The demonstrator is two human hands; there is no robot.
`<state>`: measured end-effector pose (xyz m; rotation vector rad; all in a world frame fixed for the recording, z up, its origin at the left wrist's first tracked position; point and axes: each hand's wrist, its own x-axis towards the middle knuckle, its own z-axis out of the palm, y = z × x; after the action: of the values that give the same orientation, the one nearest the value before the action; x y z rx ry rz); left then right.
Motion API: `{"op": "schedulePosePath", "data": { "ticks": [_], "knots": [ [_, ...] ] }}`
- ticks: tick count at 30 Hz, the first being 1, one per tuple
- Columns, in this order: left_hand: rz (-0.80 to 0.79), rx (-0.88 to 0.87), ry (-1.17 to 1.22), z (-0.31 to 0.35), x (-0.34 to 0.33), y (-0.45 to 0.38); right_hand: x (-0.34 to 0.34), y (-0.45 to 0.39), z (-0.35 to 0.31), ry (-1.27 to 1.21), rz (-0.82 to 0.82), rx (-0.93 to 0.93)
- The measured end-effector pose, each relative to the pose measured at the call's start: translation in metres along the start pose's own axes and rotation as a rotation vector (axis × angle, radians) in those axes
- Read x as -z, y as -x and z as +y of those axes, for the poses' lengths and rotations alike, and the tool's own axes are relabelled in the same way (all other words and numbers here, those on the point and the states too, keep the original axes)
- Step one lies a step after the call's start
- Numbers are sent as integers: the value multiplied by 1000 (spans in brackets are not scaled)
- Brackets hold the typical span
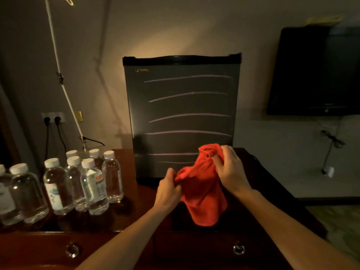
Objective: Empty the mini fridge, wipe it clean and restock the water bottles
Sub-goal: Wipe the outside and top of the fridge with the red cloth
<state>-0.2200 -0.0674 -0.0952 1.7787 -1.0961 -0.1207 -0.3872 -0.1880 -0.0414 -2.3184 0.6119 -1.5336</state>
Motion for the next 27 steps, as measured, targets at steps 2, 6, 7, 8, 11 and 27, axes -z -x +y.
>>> {"op": "schedulePosePath", "data": {
  "ticks": [2,6,7,8,11,27],
  "knots": [
    [43,-18,71,0,13,-5,0,1,9,48,-27,-169],
    [86,-115,169,10,33,-13,-11,13,2,120,-115,-338],
    [92,-148,169,13,36,-14,-17,18,-2,177,-108,-307],
    [95,-165,170,16,40,-16,-22,22,-8,238,-84,-254],
    [89,-185,211,27,49,-16,-33,29,-31,185,-108,-4],
    [108,-428,-63,25,103,-26,-42,9,-63,256,-4,334]
  ]
}}
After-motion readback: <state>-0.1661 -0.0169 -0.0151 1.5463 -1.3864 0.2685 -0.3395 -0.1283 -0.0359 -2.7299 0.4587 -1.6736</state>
